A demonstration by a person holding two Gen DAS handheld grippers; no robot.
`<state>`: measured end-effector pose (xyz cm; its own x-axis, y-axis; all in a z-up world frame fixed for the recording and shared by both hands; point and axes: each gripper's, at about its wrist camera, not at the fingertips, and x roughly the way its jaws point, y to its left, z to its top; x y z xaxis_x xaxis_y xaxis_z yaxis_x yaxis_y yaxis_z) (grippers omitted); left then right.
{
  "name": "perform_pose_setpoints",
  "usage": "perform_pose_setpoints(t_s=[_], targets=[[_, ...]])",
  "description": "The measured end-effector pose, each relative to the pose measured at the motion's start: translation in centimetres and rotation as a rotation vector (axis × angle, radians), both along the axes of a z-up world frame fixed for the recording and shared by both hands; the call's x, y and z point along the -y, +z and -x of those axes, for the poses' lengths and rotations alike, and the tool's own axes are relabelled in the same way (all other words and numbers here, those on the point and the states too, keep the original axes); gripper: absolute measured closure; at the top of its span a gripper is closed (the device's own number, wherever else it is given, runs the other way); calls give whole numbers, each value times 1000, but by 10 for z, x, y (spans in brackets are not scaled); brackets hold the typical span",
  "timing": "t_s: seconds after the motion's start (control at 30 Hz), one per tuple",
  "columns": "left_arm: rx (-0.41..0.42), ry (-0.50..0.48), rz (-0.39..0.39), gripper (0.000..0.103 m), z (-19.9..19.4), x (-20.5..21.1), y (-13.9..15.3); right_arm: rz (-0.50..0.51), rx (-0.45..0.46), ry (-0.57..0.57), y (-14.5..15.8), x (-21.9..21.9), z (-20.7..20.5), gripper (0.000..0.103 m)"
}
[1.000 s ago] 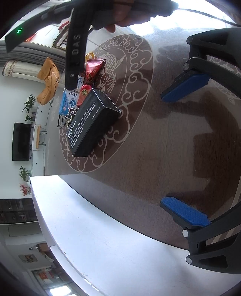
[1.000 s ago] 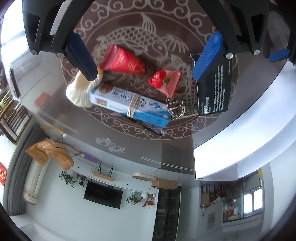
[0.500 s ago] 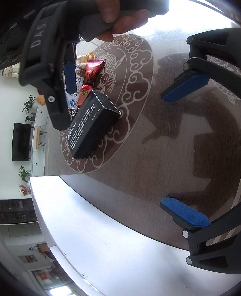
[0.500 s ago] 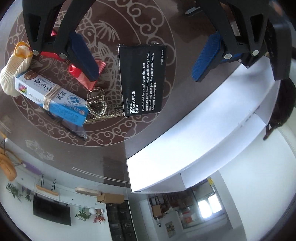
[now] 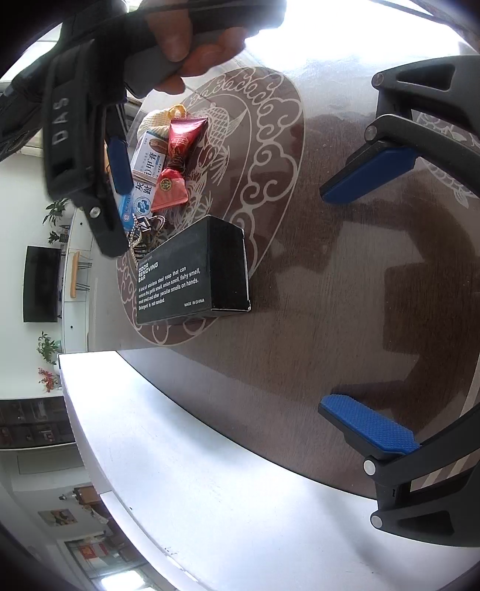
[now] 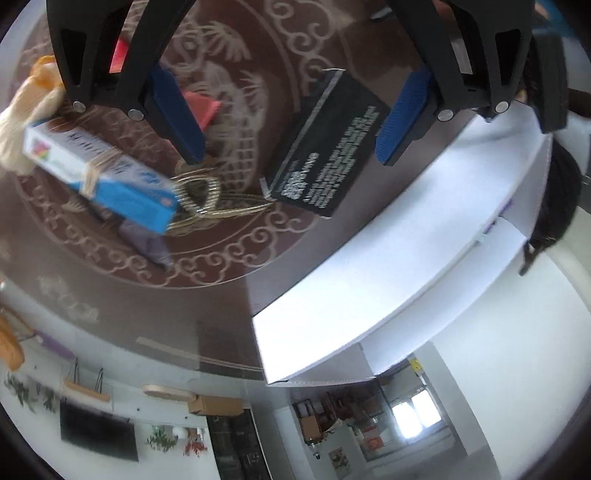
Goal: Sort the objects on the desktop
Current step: 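Move the right tool over the red packet with brown cord, then close the right tool on the red packet and lift it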
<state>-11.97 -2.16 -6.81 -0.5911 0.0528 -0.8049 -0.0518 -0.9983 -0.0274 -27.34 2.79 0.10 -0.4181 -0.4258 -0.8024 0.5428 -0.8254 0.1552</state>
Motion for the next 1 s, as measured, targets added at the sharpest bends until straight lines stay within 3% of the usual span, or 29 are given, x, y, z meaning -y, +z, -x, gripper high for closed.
perform_pose_setpoints(t_s=[0.03, 0.1, 0.17, 0.33, 0.47, 0.57, 0.67, 0.73, 0.77, 1.0], targets=[[1, 0, 2, 0, 0, -1, 0, -85, -39, 13, 1, -6, 2, 9], [2, 0, 3, 0, 1, -1, -1, -186, -22, 57, -6, -21, 7, 9], [3, 1, 7, 0, 2, -2, -2, -217, 36, 94, -18, -36, 8, 9], [7, -2, 16, 0, 2, -2, -2, -306, 41, 104, -45, -53, -1, 11], [7, -2, 17, 0, 1, -2, -2, -230, 76, 55, -49, -65, 1, 19], [9, -2, 25, 0, 3, -3, -2, -231, 69, 61, -47, -67, -5, 28], [9, -2, 25, 0, 2, -3, -2, -224, 56, 49, -44, -66, -8, 46], [9, -2, 24, 0, 1, -2, -2, -217, 48, 22, -43, -65, -8, 74], [9, -3, 24, 0, 1, -3, -2, -213, 45, 5, -42, -65, -8, 79], [5, -3, 11, 0, 2, -1, -1, -181, 10, -75, -42, -62, -40, 81]])
